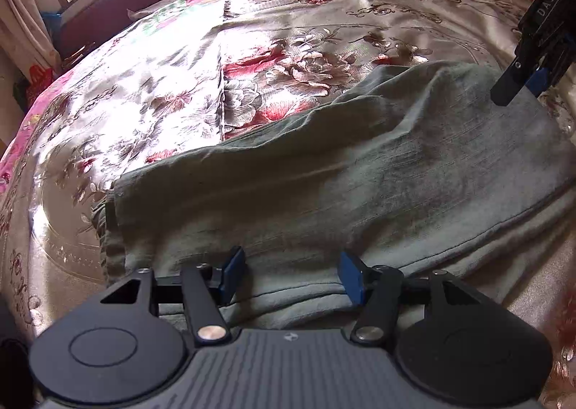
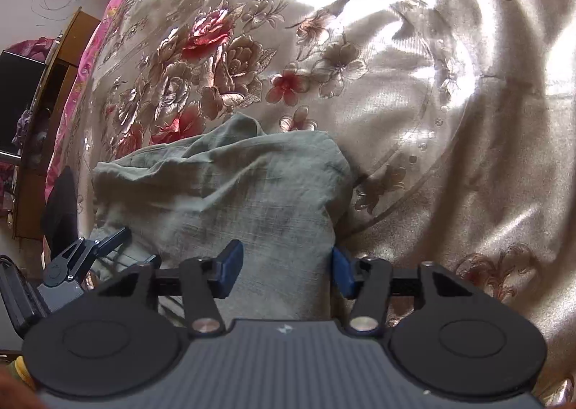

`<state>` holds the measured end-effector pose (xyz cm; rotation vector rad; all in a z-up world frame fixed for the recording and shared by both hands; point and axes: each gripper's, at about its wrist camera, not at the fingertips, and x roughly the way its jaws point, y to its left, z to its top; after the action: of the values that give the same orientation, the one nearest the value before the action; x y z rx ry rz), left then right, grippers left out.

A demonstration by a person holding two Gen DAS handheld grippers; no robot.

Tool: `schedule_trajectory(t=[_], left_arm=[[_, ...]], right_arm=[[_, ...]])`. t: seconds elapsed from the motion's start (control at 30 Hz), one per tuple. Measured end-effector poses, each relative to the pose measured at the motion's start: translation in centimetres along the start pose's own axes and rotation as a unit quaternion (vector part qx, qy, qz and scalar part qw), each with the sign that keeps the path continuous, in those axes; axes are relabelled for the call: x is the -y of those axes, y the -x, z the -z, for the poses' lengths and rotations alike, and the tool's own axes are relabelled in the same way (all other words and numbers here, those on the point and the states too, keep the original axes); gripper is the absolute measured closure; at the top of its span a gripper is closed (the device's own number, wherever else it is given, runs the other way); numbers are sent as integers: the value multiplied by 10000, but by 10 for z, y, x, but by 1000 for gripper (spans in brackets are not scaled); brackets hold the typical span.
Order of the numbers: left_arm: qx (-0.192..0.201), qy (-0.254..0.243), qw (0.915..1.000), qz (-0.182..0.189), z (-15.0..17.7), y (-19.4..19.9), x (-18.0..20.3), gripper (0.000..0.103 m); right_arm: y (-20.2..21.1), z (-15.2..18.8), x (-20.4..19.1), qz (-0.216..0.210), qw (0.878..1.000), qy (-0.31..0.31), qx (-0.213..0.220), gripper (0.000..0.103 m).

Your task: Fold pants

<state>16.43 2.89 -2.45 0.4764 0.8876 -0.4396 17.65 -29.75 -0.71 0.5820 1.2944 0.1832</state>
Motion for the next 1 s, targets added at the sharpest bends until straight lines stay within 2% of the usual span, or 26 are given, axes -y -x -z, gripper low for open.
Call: schedule_trajectory(t=[0.07, 0.13, 0.17, 0.2, 0.27, 0.4, 0.63, 0.83, 1.0], left_arm=[[-9, -48, 10000, 0, 1, -2, 1, 31], [-21, -116, 9999, -10, 0, -3, 2, 30], [-25, -115, 9999, -8, -1, -3, 2, 30], [-31, -95, 9999, 0, -1, -3, 1, 30], [-34, -51, 10000, 13, -2, -2, 0, 30], [-26, -46, 10000, -5, -2, -2, 2, 30], [26, -34, 10000, -85, 0, -1, 1, 30], [76, 104, 9999, -22, 5, 5, -4, 30], [204, 322, 9993, -26, 11, 13, -14, 30]], right_arm=[[-18, 2, 8, -108, 9995, -291, -35, 46], [-29, 7, 13, -135, 9986, -508, 51, 57], [-30, 9, 15, -200, 9978, -627, 75, 79], [-29, 10, 19, -419, 9957, -829, 73, 95], [-20, 14, 21, -655, 9911, -1137, 207, 96], [4, 14, 10, -797, 9899, -1084, 445, 97], [17, 0, -16, -1022, 9869, -1096, 599, 97], [25, -18, -86, -1169, 9908, -353, 590, 97], [1, -17, -143, -1457, 9883, -131, 442, 97]])
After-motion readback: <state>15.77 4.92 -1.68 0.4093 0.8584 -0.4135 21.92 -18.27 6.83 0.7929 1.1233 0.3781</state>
